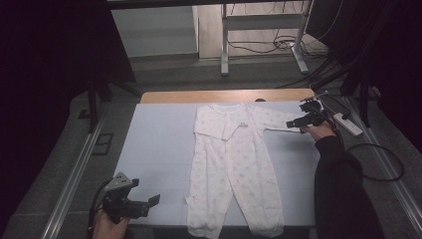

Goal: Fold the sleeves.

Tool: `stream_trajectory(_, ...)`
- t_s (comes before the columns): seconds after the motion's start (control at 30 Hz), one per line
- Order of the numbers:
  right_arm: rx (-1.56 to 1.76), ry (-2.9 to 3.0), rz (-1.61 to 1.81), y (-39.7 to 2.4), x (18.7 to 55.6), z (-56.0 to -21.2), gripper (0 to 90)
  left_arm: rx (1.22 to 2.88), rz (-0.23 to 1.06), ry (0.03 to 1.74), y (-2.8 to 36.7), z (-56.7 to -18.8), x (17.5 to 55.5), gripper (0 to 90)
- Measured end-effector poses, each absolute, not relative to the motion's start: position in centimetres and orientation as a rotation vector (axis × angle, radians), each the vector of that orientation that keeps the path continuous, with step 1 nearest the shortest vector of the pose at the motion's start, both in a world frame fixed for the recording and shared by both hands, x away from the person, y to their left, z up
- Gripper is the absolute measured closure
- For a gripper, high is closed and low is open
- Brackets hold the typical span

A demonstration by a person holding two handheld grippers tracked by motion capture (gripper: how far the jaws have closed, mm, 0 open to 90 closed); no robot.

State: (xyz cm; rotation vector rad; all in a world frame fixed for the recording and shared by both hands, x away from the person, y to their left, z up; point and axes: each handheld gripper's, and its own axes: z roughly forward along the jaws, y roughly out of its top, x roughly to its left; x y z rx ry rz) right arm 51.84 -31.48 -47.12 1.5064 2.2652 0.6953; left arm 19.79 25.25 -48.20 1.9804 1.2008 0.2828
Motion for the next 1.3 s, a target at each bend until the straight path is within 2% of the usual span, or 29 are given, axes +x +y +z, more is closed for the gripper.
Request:
stream_trajectory(0.63,1.59,2.193,0.566,-33.1,55.0,-47.0,0.0,1.977,0.27,1.212,25.3,-48.2,19.9,1.2)
stream_trajectory(1.3,1.696,2.176,0.457,-35.1,55.8,-49.8,2.2,1.983,0.274,1.205,25.2,-48.2,19.9,1.3)
